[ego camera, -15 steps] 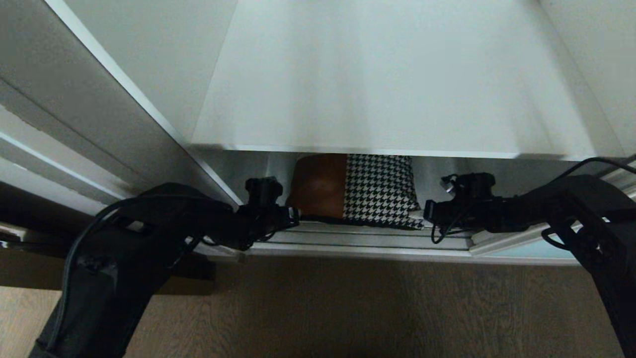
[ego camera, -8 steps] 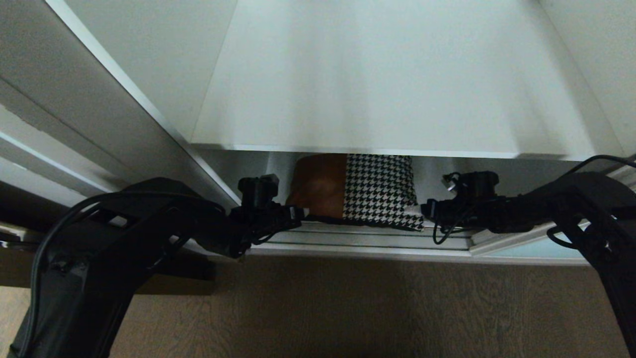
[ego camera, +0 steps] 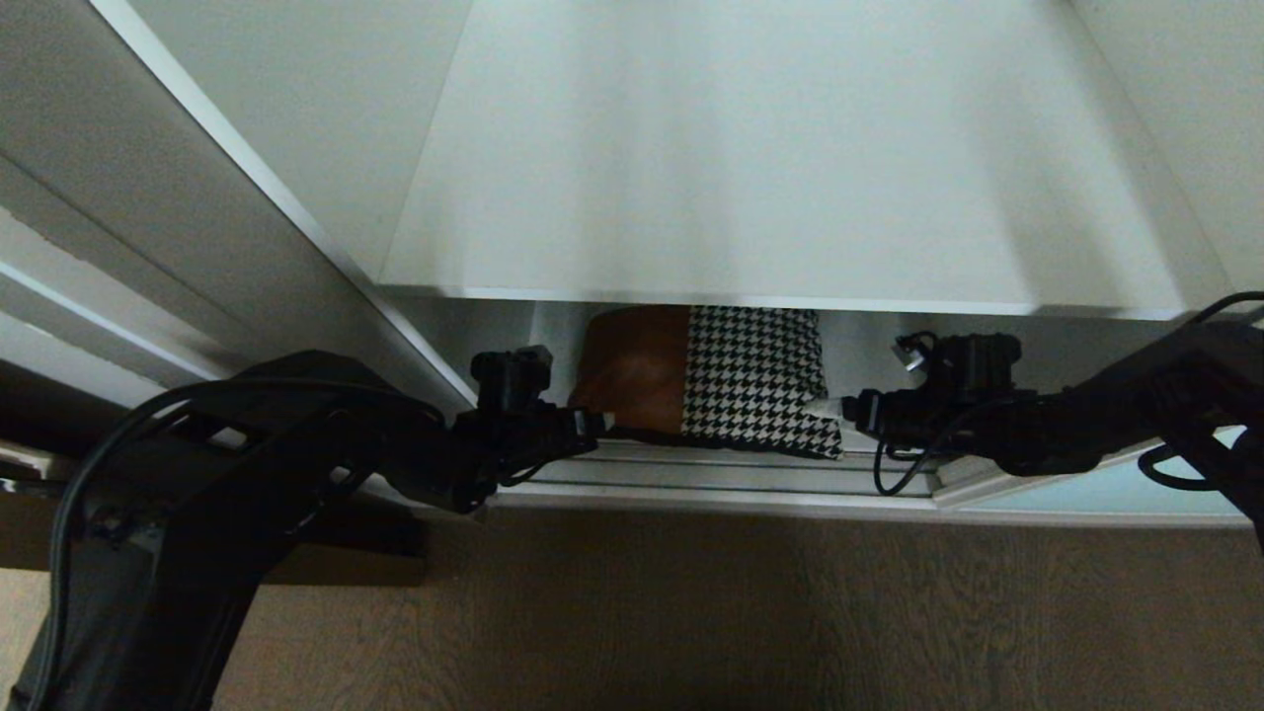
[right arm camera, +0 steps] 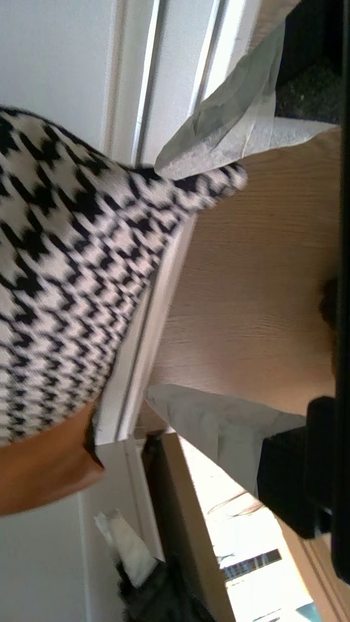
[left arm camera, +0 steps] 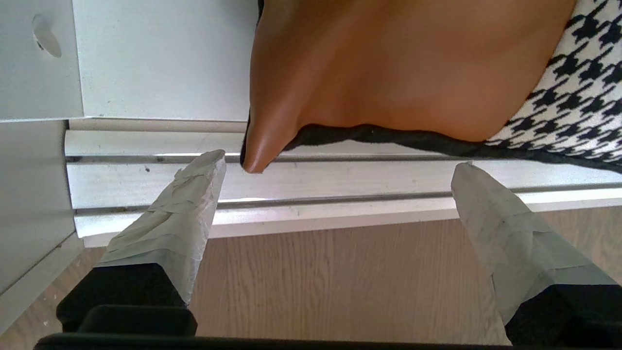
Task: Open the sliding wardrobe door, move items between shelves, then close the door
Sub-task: Place the pillow on the lower shelf
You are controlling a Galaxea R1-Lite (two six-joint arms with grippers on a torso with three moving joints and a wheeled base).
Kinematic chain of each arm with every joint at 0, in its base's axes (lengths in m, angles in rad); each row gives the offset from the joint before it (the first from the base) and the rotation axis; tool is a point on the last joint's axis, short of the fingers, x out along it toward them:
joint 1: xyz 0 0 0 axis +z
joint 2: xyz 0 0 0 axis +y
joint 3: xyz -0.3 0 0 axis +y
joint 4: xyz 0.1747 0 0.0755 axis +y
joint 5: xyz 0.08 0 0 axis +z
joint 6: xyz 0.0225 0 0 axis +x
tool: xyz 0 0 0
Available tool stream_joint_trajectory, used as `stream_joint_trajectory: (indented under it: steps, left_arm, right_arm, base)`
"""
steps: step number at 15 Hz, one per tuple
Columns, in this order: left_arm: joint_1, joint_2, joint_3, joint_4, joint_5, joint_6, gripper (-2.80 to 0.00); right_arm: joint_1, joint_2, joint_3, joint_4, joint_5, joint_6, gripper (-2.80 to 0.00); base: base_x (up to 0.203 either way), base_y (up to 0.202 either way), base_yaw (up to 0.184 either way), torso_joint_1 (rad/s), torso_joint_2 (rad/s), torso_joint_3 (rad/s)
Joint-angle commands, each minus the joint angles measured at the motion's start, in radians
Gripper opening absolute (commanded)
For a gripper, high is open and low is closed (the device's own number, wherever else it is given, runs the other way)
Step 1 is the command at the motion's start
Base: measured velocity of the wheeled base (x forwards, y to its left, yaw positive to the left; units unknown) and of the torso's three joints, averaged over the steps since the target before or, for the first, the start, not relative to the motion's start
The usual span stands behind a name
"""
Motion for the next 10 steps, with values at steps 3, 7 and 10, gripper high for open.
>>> stream_joint_trajectory:
  steps: [3,7,10]
  left_arm:
    - [-0.021,-0.074,0.076,-0.006,0.000,-0.001,0.00]
    - [-0.077,-0.149,0.131,-0.017,0.010,0.013,0.00]
    - [-0.116,-0.236,0.211,-0.013,0.038,0.016,0.00]
  right_arm:
    - [0.004,-0.098,0.117,-0.008,0.003,-0.001,0.00]
    - [0.013,-0.160,0.222,-0.016,0.003,-0.001,0.00]
    - [0.014,-0.197,0.277,-0.018,0.003,0.002,0.00]
  base:
    - [0.000,0.000,0.000,0.000,0.00,0.000]
    - [0.000,0.000,0.000,0.000,0.00,0.000]
    - [0.000,0.000,0.000,0.000,0.00,0.000]
